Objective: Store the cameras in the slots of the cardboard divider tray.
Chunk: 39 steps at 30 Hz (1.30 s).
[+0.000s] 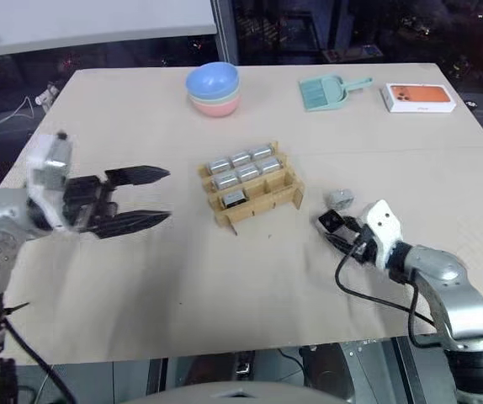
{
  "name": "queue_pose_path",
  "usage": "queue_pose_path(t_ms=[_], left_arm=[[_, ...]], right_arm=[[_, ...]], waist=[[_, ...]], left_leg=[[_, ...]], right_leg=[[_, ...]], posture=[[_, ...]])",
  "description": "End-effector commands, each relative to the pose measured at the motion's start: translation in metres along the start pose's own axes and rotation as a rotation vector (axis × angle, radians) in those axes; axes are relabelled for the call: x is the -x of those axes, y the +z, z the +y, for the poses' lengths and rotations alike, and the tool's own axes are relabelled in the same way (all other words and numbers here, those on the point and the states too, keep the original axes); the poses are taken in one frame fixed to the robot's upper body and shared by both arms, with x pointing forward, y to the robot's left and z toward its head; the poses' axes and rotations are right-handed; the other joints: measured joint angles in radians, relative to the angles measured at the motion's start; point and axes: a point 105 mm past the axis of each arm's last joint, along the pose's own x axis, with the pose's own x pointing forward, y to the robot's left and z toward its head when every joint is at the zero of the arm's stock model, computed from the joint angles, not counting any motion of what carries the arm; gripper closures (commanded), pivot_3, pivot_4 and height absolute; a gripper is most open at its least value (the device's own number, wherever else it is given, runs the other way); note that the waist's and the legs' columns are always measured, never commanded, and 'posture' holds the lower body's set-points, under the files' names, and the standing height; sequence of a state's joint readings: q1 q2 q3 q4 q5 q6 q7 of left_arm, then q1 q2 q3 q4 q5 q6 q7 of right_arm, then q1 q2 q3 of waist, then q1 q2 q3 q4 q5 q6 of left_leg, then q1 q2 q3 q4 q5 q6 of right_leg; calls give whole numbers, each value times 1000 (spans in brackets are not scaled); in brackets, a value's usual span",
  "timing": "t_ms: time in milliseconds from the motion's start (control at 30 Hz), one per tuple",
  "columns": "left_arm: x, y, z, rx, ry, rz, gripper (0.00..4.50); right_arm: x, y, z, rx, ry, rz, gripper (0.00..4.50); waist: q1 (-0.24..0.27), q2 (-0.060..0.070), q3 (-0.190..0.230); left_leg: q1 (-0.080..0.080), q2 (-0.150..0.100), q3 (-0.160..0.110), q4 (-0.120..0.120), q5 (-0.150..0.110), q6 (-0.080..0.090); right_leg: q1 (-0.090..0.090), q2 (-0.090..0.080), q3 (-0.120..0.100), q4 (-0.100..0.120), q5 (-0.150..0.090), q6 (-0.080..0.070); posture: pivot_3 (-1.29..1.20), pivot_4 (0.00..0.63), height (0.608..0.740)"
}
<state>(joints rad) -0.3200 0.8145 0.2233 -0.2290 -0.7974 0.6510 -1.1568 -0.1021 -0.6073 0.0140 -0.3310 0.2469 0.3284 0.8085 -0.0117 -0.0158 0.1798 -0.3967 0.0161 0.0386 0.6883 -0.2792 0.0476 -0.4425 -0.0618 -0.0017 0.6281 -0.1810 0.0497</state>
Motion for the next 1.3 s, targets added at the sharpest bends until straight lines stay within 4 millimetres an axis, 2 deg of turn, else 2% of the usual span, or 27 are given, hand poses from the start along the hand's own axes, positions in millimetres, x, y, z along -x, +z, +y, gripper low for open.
queue_pose_path(t_ms=[33, 200, 267, 367, 600, 933, 1000, 1067, 1233, 1300], left_arm=[[-25, -2, -6, 18, -11, 6, 0], [-53, -19, -17, 130, -88, 25, 0], [-59, -18, -17, 173, -106, 4, 0], [-65, -17, -29, 209, -189, 11, 0], [-63, -11, -25, 242, -194, -1, 0], [-55, -15, -28, 283, -220, 44, 0], [-57, -11, -27, 293, -226, 15, 580], [-56, -7, -27, 293, -233, 3, 1383], [-55, -10, -26, 291, -230, 24, 3768], [-55, -10, -26, 289, -229, 25, 3781]], right_arm=[[-15, 31, 9, 265, 62, -118, 2686], [-42, 75, 32, 567, 132, -309, 2686], [-49, 87, 40, 676, 137, -369, 2686], [-53, 98, 52, 797, 150, -452, 2686], [-56, 89, 63, 905, 176, -470, 2686], [-59, 88, 65, 888, 171, -488, 2686], [-59, 88, 66, 886, 174, -492, 2686], [-59, 88, 68, 883, 180, -495, 2686], [-59, 88, 69, 885, 183, -495, 2686], [-59, 87, 69, 881, 184, -494, 2686]], waist=[[-1, -1, 0], [-2, -2, 0], [-1, -2, 0], [2, -3, -1], [0, -3, -1], [0, -3, -1], [0, -3, -1], [0, -3, -1], [-1, -3, -1], [-1, -3, -1]], left_leg=[[1, 0, 0, 0, 0, 0], [0, 1, -1, -1, 0, 0], [-1, 1, -2, -1, 0, -1], [-1, 0, -4, 0, 0, -1], [0, 0, -4, 0, 1, -2], [0, 0, -4, 0, 3, -5], [0, 0, -4, 0, 3, -5], [0, 0, -4, 0, 3, -5], [0, 0, -4, 0, 3, -5], [0, 0, -4, 0, 3, -5]], right_leg=[[0, 0, 0, 0, 0, 0], [-1, 2, 1, 0, 1, -1], [-1, 2, 1, 0, 1, -1], [-1, 1, 1, 0, 1, -1], [0, 1, 1, 0, 1, -1], [0, 1, 1, 0, 1, -1], [0, 1, 1, 0, 1, -1], [0, 1, 1, 0, 1, -1], [0, 1, 1, 0, 1, -1], [0, 1, 1, 0, 1, -1]], posture=[[0, 150, 740], [0, 150, 740], [0, 150, 740], [0, 150, 740], [0, 150, 740], [0, 150, 740], [0, 150, 740], [0, 150, 740], [0, 150, 740], [0, 150, 740]])
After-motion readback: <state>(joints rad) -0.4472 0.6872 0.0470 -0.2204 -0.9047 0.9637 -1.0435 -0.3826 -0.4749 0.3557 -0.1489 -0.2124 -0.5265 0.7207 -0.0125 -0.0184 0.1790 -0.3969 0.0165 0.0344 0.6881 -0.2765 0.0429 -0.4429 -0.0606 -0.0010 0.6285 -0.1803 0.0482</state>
